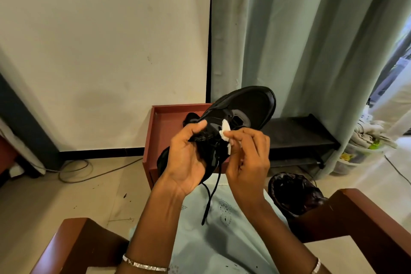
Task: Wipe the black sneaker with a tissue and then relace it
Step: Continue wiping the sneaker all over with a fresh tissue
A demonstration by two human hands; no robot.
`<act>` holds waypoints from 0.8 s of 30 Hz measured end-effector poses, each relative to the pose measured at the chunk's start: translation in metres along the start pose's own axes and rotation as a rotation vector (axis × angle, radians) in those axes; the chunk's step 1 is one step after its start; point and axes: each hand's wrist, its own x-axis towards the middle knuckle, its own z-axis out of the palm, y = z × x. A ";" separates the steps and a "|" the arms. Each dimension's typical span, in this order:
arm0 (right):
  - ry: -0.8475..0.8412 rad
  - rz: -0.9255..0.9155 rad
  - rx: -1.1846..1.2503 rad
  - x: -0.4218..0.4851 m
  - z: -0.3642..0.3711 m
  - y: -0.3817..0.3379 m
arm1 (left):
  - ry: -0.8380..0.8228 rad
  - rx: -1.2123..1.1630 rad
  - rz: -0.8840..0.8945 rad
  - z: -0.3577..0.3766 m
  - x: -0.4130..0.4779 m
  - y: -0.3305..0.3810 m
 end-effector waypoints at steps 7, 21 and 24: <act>-0.021 -0.065 -0.033 0.030 0.001 0.007 | 0.073 0.419 -0.057 0.001 0.005 0.017; -0.186 0.116 0.225 0.085 -0.016 0.011 | 0.356 0.658 -0.004 -0.005 0.031 -0.011; -0.209 0.204 0.293 0.070 -0.030 0.002 | 0.425 0.417 -0.017 -0.005 0.035 -0.012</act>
